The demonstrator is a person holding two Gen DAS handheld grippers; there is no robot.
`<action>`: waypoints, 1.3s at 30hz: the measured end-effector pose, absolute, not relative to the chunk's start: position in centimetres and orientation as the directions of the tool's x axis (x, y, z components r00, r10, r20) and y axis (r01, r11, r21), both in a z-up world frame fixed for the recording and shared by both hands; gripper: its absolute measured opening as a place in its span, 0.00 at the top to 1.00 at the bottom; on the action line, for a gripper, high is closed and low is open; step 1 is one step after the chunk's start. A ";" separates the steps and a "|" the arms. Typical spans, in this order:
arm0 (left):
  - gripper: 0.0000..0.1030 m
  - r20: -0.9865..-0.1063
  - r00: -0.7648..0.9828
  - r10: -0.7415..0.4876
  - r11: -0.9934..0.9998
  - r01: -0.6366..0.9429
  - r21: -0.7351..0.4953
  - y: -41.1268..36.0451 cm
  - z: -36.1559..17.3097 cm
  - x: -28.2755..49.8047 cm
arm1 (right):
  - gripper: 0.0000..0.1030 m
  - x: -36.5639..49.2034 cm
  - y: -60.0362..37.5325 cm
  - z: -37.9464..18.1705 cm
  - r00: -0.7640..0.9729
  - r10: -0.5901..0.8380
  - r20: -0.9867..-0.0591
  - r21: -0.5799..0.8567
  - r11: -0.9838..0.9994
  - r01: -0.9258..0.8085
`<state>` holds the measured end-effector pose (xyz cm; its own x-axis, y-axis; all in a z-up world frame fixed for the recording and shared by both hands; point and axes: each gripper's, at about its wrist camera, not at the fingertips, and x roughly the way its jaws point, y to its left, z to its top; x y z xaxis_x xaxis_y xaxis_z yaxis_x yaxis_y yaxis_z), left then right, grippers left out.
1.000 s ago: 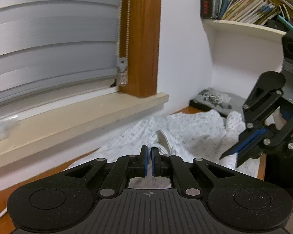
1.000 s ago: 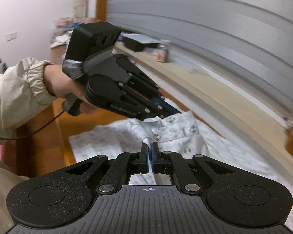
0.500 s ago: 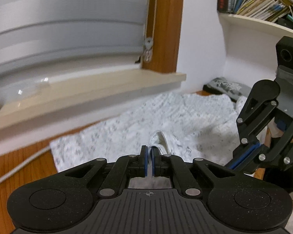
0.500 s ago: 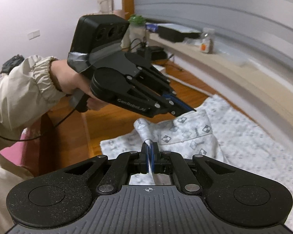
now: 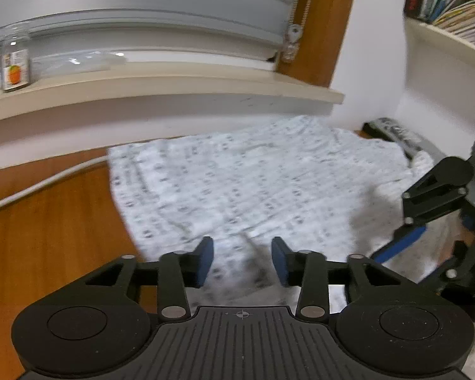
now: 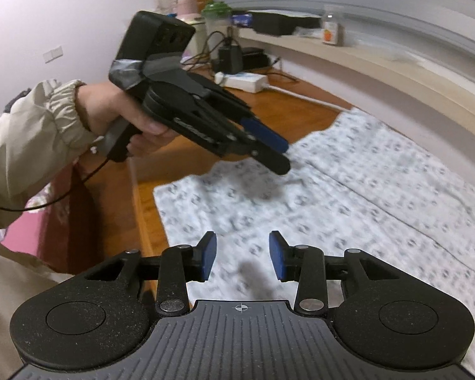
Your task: Fold clothes
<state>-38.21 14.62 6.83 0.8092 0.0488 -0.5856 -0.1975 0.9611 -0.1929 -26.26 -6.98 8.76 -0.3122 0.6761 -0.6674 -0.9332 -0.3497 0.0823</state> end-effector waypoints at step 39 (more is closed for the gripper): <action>0.56 -0.610 0.770 0.189 0.942 -0.317 -0.108 11.6 7.5 -38.4 | 0.64 -24.8 -12.5 7.5 -0.295 0.780 -0.552 0.102 -0.288 -0.952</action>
